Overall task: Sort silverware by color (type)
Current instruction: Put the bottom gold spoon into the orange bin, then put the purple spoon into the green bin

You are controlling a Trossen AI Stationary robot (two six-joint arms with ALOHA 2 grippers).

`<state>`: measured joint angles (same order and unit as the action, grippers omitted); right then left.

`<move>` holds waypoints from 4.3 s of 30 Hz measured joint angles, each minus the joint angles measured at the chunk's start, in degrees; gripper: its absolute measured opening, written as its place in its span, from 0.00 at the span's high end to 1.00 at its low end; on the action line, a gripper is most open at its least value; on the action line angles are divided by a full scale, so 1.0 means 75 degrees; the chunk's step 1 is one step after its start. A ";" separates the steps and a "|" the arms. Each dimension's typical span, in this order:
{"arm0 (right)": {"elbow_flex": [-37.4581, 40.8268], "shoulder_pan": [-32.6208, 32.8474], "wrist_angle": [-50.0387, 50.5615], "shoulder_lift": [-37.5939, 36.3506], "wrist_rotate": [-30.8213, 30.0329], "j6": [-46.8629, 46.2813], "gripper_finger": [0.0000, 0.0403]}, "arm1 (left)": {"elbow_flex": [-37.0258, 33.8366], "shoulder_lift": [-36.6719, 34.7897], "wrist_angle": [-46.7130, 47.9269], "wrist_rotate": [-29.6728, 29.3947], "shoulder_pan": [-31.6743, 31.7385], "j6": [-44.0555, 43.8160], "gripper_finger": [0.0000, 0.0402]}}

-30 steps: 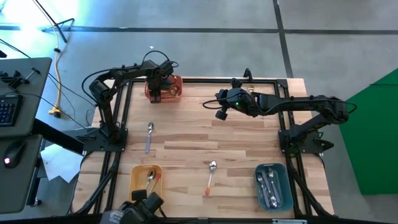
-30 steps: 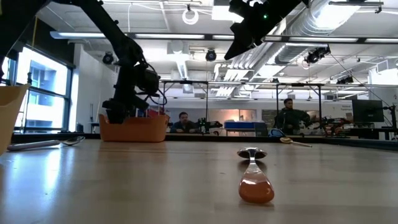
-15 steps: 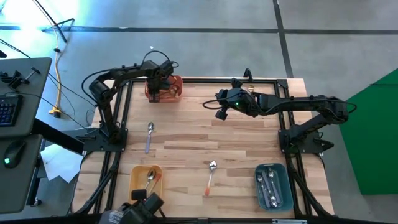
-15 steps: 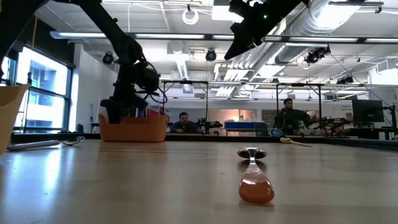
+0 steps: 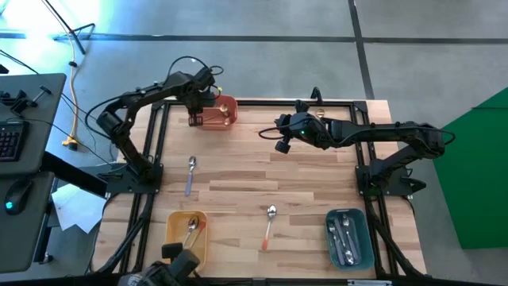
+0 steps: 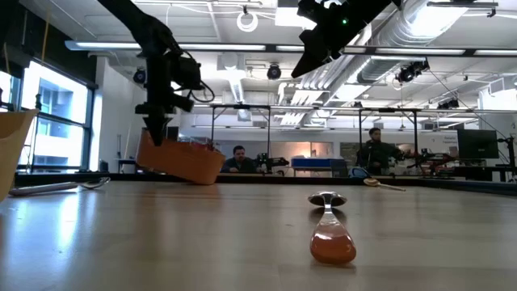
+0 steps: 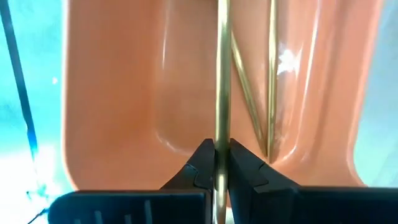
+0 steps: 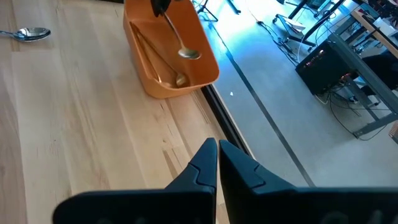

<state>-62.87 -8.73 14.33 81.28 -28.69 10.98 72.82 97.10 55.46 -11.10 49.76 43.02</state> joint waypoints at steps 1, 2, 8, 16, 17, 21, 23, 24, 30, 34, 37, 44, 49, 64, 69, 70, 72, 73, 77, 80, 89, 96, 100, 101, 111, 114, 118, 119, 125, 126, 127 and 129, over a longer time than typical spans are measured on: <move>-0.0003 0.0000 0.0000 0.0000 0.0000 0.0000 1.00 | 0.0002 -0.0086 -0.0033 0.0122 0.0019 -0.0023 0.99; 0.0000 -0.0003 0.0000 0.0000 0.0000 0.0000 1.00 | 0.0003 -0.0143 -0.0070 0.0232 0.0026 -0.0052 0.99; 0.0000 -0.0003 0.0000 0.0000 0.0000 0.0000 1.00 | 0.0006 -0.0174 -0.0234 0.0467 0.0114 -0.0167 0.99; -0.0003 -0.0001 0.0000 0.0000 0.0003 0.0000 1.00 | 0.0006 0.0001 -0.0945 0.1355 0.0172 -0.0534 0.99; -0.0002 0.0000 0.0000 0.0000 0.0003 -0.0010 1.00 | 0.0006 0.0003 -0.1020 0.1511 0.0172 -0.0535 0.99; -0.0003 -0.0001 0.0000 0.0000 0.0038 -0.0055 1.00 | 0.0006 0.0003 -0.1190 0.1680 0.0158 -0.0581 0.98; -0.0003 -0.0003 0.0000 0.0000 0.0041 -0.0055 1.00 | 0.0006 0.0003 -0.1163 0.1668 0.0164 -0.0668 0.98; -0.0003 0.0000 0.0000 0.0000 0.0041 -0.0055 1.00 | 0.0006 0.0003 -0.1161 0.1668 0.0169 -0.0717 0.98; -0.0003 -0.0002 0.0002 0.0000 0.0050 -0.0055 1.00 | 0.0006 0.0059 -0.1176 0.1626 0.0218 -0.1198 0.98; -0.0003 -0.0001 0.0056 0.0000 0.0056 -0.0056 1.00 | 0.0003 0.0090 -0.1161 0.1598 0.0268 -0.1544 0.98; -0.0003 -0.0003 0.0131 0.0000 0.0058 -0.0065 1.00 | 0.0003 0.0113 -0.1067 0.1578 0.0265 -0.1655 0.98; -0.0003 0.0000 0.0189 0.0002 0.0061 -0.0084 1.00 | -0.0127 0.0111 -0.1019 0.1256 0.0263 -0.1454 0.98; -0.0003 -0.0003 0.0179 0.0003 0.0061 -0.0070 1.00 | -0.0708 0.0113 -0.1013 0.1133 0.0263 -0.1123 0.98; -0.0003 -0.0003 0.0117 0.0003 0.0061 -0.0060 1.00 | -0.0860 0.0113 -0.1189 0.0846 0.0257 -0.1247 0.95; -0.0003 -0.0003 0.0117 0.0002 0.0061 -0.0058 1.00 | -0.0860 0.0119 -0.1381 0.0854 0.0259 -0.1250 0.97; -0.0003 -0.0003 0.0117 0.0003 0.0061 -0.0056 1.00 | -0.0860 0.0119 -0.1419 0.0910 0.0260 -0.1267 0.98; -0.0003 -0.0001 0.0117 0.0003 0.0061 -0.0058 1.00 | -0.0860 0.0119 -0.1408 0.1063 0.0260 -0.1307 0.98; -0.0003 -0.0003 0.0117 0.0003 0.0061 -0.0057 1.00 | -0.0860 0.0133 -0.1410 0.1094 0.0258 -0.1322 0.98; -0.0003 -0.0003 0.0117 0.0001 0.0061 -0.0058 1.00 | -0.0855 0.0312 -0.1429 0.1079 0.0260 -0.1331 0.96; -0.0003 -0.0003 0.0117 0.0003 0.0061 -0.0058 1.00 | -0.0773 0.0556 -0.1449 0.0996 0.0259 -0.1350 0.96; -0.0003 -0.0003 0.0119 0.0003 0.0061 -0.0023 1.00 | -0.0444 0.0702 -0.1300 0.0931 0.0206 -0.1533 0.91; -0.0003 -0.0003 0.0122 0.0003 0.0067 -0.0023 1.00 | -0.0106 0.0698 -0.0816 0.0914 0.0149 -0.1754 0.77; -0.0003 -0.0003 0.0176 0.0003 0.0070 -0.0017 1.00 | -0.0029 0.0549 -0.0351 0.0582 -0.0019 -0.1908 0.75; -0.0003 -0.0003 0.0202 0.0003 0.0073 0.0000 1.00 | -0.0029 0.0435 -0.0240 0.0502 -0.0089 -0.1936 0.75; -0.0003 -0.0003 0.0989 -0.0534 0.0037 0.0056 1.00 | -0.0019 -0.1413 0.1236 0.0072 -0.1169 -0.3237 0.93; 0.0139 -0.0003 0.0748 -0.0672 0.0367 0.0016 1.00 | -0.0311 -0.2125 0.1592 0.0402 -0.1521 -0.3578 0.98; 0.1372 -0.0002 -0.0891 -0.0868 0.1230 0.0188 1.00 | -0.1309 -0.2976 0.1575 0.1243 -0.1873 -0.4183 0.99; 0.1778 -0.0001 -0.1413 -0.0908 0.1384 0.0237 1.00 | -0.1616 -0.3141 0.1534 0.1363 -0.1957 -0.4385 0.99; 0.3293 0.0000 -0.3799 -0.0950 0.1574 0.0807 1.00 | -0.3546 -0.3556 0.0698 0.1572 -0.2338 -0.5611 0.97; 0.3293 -0.0003 -0.3801 -0.1011 0.1579 0.0799 1.00 | -0.3829 -0.3558 0.0422 0.1673 -0.2381 -0.5635 0.96; 0.3287 -0.0003 -0.3831 -0.1068 0.1586 0.0781 1.00 | -0.4094 -0.3554 0.0077 0.1758 -0.2420 -0.5625 0.94; 0.3182 -0.0003 -0.3863 -0.1093 0.1725 0.0779 1.00 | -0.4054 -0.3301 0.0037 0.1939 -0.2463 -0.5577 0.89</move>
<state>-39.00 -8.75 -14.64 73.08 -15.75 16.82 42.41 72.35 55.74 3.44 31.28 1.20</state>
